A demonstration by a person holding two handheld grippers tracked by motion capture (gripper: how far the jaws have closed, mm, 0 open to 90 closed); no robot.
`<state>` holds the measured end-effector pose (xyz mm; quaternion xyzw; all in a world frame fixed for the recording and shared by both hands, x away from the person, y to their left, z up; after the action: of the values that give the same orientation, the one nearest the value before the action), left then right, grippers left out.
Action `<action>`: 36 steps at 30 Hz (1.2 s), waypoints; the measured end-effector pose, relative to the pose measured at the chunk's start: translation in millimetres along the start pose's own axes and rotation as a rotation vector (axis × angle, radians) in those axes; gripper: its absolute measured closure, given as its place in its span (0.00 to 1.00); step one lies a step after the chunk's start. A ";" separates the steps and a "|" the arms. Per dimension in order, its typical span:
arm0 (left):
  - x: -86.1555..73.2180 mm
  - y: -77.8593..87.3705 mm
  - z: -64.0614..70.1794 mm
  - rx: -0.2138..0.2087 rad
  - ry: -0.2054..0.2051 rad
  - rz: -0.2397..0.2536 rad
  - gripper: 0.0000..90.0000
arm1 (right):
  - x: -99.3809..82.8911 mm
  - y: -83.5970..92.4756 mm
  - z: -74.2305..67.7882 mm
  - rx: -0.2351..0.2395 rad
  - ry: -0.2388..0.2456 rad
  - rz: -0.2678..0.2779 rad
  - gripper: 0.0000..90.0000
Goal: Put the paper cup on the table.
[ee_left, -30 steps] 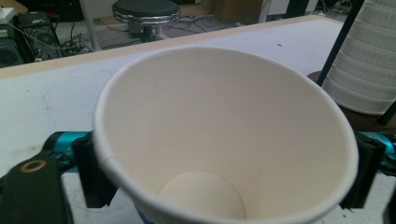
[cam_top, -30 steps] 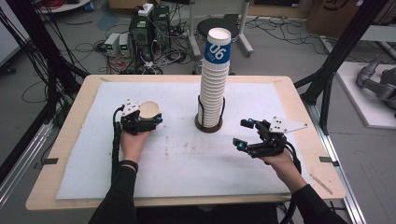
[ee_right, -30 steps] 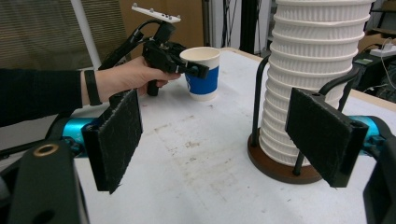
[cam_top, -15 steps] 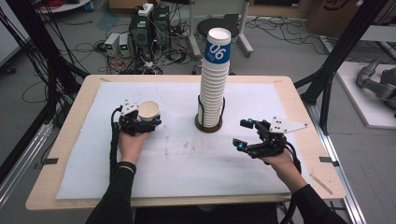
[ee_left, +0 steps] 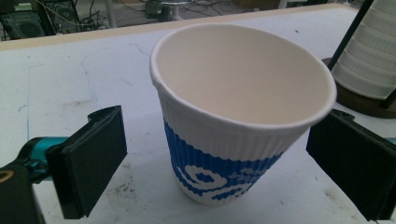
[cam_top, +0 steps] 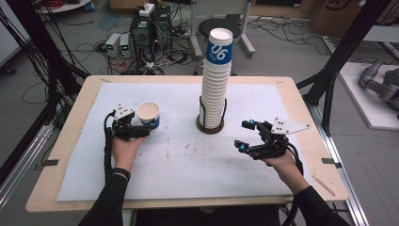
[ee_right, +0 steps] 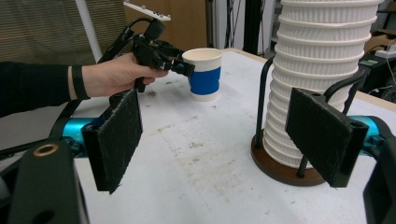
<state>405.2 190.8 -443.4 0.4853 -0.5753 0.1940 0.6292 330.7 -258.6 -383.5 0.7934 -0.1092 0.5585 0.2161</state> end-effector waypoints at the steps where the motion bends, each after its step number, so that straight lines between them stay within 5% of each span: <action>1: 0.3 1.0 1.2 -0.005 -0.009 -0.006 0.06 | 0.1 -0.1 0.0 -0.001 0.003 0.002 0.22; 10: -0.9 15.6 4.8 0.024 -0.027 -0.026 0.06 | -0.1 1.6 -0.8 0.000 0.000 -0.003 0.22; 17: 6.9 37.2 12.8 0.006 -0.007 0.025 0.06 | -0.7 5.5 2.2 -0.018 0.008 -0.001 0.22; 26: 30.9 59.5 44.0 -0.094 -0.053 0.175 0.06 | -1.7 8.4 6.5 -0.047 0.010 -0.011 0.22; 36: 49.2 60.6 81.1 -0.293 -0.136 0.293 0.06 | -2.9 9.1 4.2 -0.061 0.027 -0.025 0.22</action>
<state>326.0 135.2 -385.8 0.3118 -0.7030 0.1644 0.6177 329.4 -268.7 -385.4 0.7802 -0.1133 0.5626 0.2489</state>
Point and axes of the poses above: each handheld gripper's, and its own axes: y roughly backward along the jaws, x roughly out of its top, z roughly to its right, the point moved 2 cm from there along -y, roughly forward along the jaws, and after that the axes turned 13 degrees about -y, right-handed, at the moved point
